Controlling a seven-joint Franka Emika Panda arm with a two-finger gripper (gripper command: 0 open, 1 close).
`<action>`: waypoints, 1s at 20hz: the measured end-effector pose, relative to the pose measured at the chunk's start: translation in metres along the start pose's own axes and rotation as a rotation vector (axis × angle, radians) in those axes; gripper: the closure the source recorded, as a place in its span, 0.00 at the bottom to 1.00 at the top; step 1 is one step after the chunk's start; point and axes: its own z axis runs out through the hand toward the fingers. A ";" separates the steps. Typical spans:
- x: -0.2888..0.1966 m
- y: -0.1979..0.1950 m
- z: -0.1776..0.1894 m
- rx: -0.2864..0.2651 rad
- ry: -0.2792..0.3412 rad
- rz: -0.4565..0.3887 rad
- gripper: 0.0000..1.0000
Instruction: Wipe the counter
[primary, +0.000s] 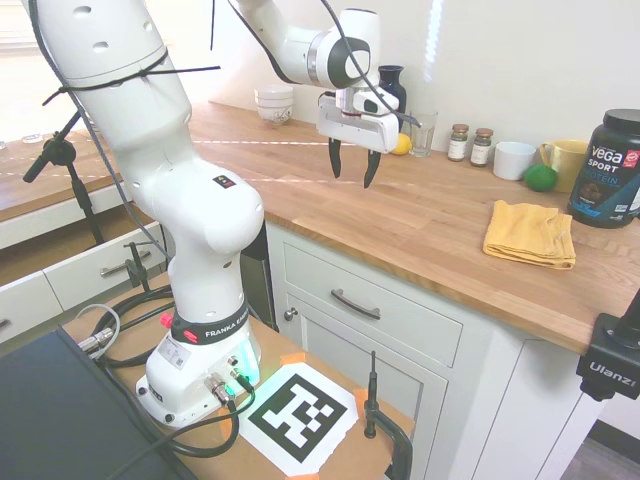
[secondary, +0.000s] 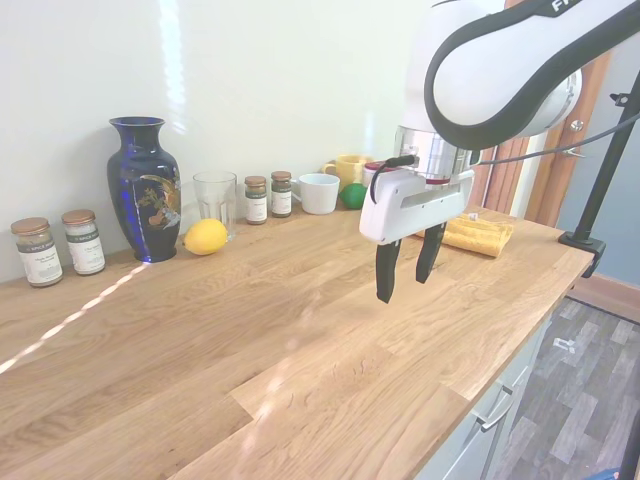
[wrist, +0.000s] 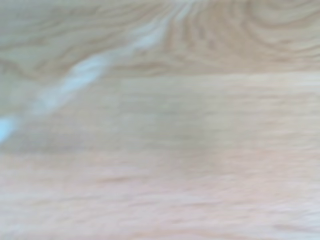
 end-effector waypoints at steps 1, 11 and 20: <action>0.006 0.003 -0.003 0.007 0.002 0.008 0.00; 0.091 0.038 -0.024 0.033 -0.019 0.078 0.00; 0.173 0.088 -0.022 0.037 -0.044 0.126 0.00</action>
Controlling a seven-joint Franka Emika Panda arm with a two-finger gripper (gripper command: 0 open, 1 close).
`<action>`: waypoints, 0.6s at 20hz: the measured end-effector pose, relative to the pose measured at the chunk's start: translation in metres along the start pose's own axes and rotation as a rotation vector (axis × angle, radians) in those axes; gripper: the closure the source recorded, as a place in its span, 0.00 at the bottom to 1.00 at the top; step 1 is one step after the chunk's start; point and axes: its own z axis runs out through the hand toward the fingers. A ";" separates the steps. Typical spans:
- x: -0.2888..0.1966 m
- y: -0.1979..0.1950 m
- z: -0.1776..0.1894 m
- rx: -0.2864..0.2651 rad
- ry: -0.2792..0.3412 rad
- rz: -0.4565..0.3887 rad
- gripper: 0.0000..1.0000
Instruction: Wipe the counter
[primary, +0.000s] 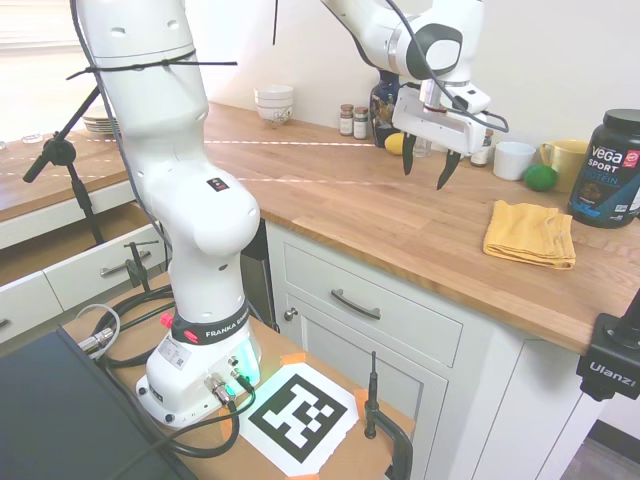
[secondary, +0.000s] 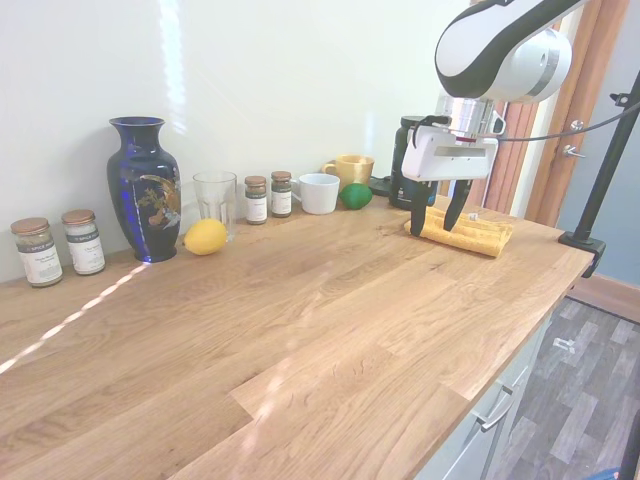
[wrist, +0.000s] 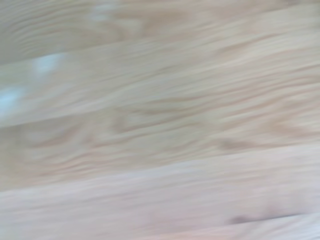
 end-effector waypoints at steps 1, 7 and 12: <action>0.011 0.009 -0.001 0.000 -0.002 0.005 0.00; 0.081 0.064 -0.012 0.016 -0.007 0.033 0.00; 0.124 0.086 -0.011 0.012 0.006 0.032 0.00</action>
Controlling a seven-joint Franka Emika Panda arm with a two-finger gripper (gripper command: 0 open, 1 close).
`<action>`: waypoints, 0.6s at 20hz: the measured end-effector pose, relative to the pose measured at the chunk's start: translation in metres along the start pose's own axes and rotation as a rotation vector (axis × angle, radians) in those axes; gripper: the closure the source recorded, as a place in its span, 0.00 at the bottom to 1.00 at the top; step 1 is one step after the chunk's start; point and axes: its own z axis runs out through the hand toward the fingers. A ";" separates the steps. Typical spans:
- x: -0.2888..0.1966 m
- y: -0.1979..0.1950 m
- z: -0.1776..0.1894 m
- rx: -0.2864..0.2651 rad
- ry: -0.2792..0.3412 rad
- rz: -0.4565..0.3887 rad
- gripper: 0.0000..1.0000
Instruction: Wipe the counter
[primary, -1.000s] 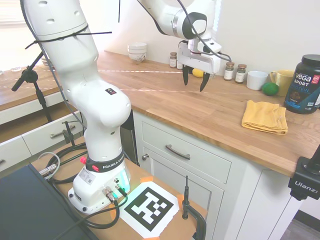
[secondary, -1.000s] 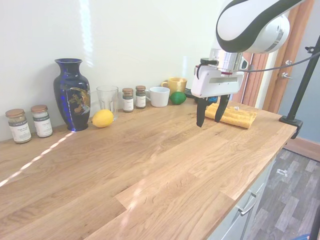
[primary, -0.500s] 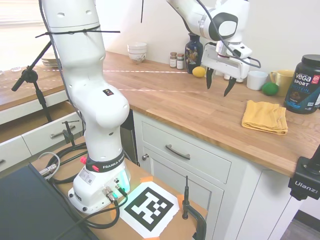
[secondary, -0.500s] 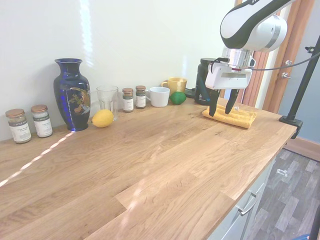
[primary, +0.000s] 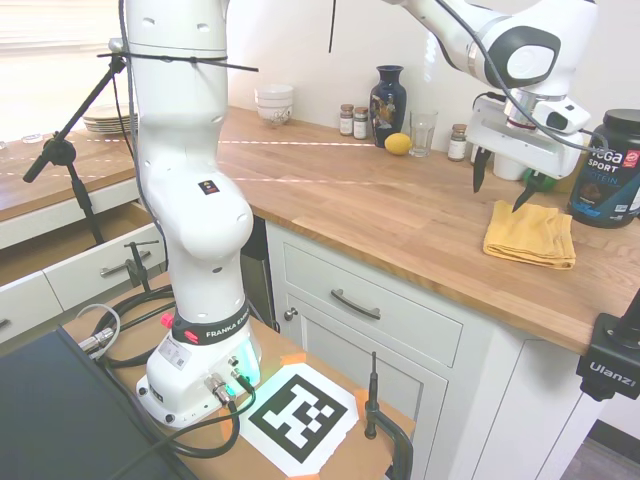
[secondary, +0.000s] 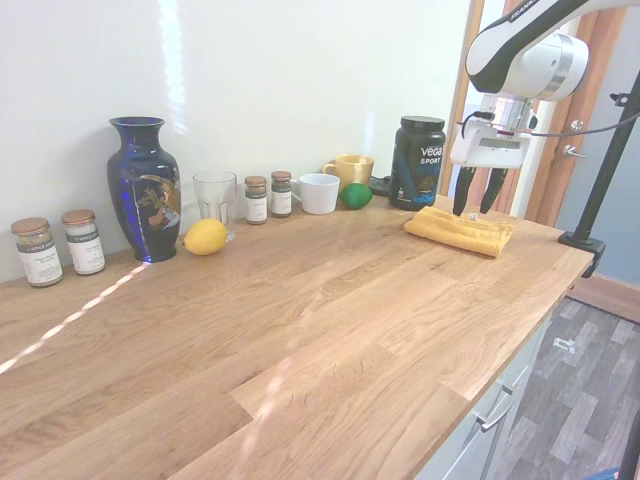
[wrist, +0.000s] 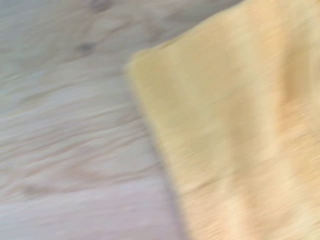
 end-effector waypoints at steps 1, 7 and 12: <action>0.008 0.003 0.000 -0.004 0.006 -0.004 0.00; 0.037 0.012 -0.002 -0.002 0.040 -0.060 0.00; 0.045 0.006 0.011 0.010 0.070 -0.122 0.00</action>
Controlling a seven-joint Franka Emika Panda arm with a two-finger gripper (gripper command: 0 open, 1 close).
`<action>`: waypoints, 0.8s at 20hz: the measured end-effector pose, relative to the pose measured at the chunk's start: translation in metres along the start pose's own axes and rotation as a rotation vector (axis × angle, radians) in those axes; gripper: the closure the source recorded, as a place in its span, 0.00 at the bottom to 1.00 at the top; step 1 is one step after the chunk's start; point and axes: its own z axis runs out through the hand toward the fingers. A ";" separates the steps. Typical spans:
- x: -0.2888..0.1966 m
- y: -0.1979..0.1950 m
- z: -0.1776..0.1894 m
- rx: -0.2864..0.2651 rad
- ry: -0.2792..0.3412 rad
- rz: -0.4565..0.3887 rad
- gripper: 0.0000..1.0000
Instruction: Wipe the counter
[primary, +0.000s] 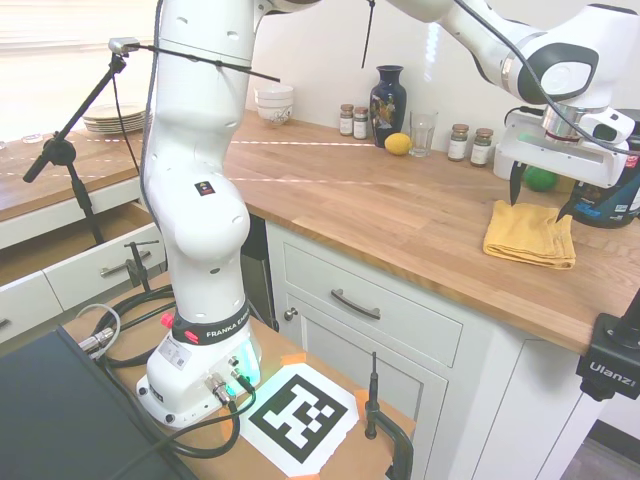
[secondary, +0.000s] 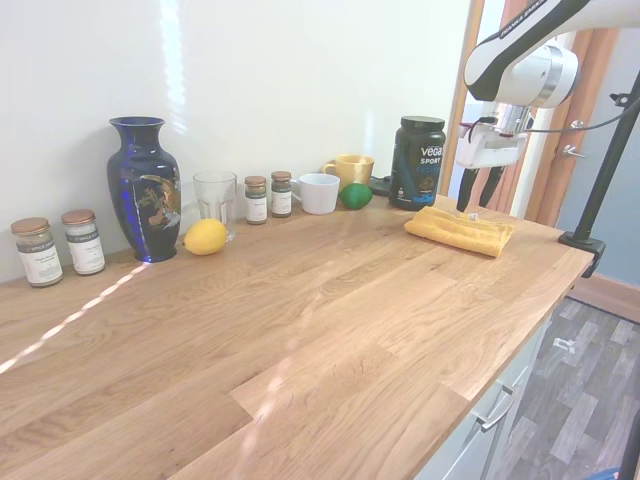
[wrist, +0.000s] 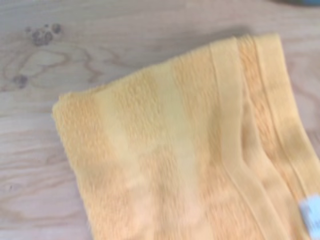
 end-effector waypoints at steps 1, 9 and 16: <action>0.000 -0.002 0.005 0.000 -0.001 -0.008 0.00; 0.006 -0.009 0.046 -0.012 0.006 -0.051 0.00; 0.006 -0.009 0.055 -0.015 0.019 -0.071 1.00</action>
